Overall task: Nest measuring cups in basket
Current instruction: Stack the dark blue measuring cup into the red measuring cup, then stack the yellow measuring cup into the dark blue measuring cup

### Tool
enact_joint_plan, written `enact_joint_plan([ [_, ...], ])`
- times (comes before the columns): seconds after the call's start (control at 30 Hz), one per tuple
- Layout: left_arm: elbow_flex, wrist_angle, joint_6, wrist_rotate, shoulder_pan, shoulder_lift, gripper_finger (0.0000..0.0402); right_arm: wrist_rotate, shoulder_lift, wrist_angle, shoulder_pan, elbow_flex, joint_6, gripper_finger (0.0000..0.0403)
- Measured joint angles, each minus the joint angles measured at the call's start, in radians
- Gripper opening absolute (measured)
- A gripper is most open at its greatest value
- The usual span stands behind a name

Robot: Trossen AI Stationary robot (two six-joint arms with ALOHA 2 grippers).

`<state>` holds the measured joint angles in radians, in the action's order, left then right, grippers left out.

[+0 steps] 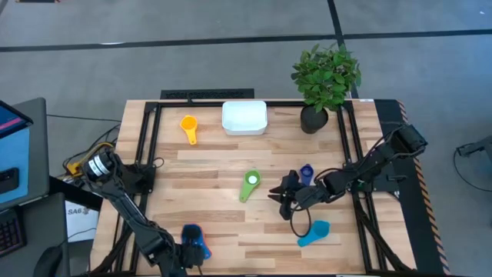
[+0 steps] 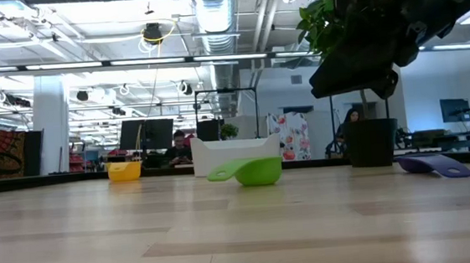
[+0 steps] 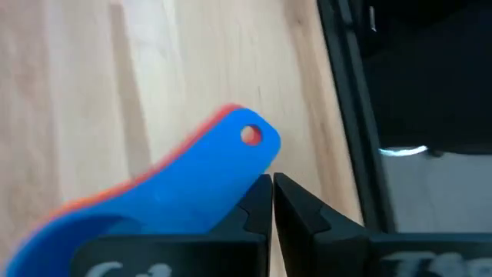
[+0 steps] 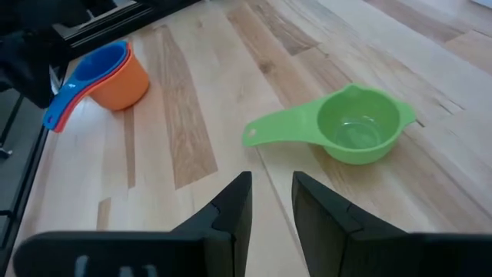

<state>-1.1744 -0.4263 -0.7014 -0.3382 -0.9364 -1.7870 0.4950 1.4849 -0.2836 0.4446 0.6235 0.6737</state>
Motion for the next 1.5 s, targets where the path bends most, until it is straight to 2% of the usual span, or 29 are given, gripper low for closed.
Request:
enact_joint_plan([
  [0.1,-0.021,-0.014,0.028,-0.006,0.007,0.0,0.0,0.0,0.0,0.0,0.0,0.0,-0.001,0.0119],
  [0.23,-0.043,-0.012,0.036,0.061,0.009,0.0,0.0,0.0,0.0,0.0,0.0,0.0,-0.001,0.0119],
  [0.37,-0.044,-0.028,0.036,0.055,0.007,0.0,0.0,0.001,0.0,0.0,0.0,0.0,-0.001,0.0119],
  [0.53,-0.056,-0.08,0.099,-0.015,0.043,0.028,0.0,0.001,0.0,0.011,0.001,0.0,-0.004,0.0119],
  [0.67,-0.11,-0.202,0.139,-0.141,0.102,0.08,0.0,0.0,-0.036,0.056,0.001,0.0,0.009,0.0119],
  [0.77,-0.131,-0.228,0.207,-0.223,0.148,0.118,0.0,0.0,-0.079,0.128,0.002,0.0,0.035,0.0119],
  [1.0,-0.131,-0.326,0.309,-0.249,0.285,0.146,0.0,0.065,-0.185,0.297,0.053,0.0,0.119,0.0119],
  [1.13,-0.101,-0.516,0.299,-0.24,0.412,0.184,0.0,0.12,-0.196,0.346,0.093,0.0,0.165,0.0119],
  [1.33,0.123,-0.339,0.35,-0.12,0.701,0.4,0.0,0.164,-0.152,0.37,0.136,0.0,0.218,0.0119],
  [1.5,0.279,-0.291,0.352,-0.111,1.016,0.565,0.0,0.163,-0.099,0.368,0.134,0.0,0.242,0.0119],
])
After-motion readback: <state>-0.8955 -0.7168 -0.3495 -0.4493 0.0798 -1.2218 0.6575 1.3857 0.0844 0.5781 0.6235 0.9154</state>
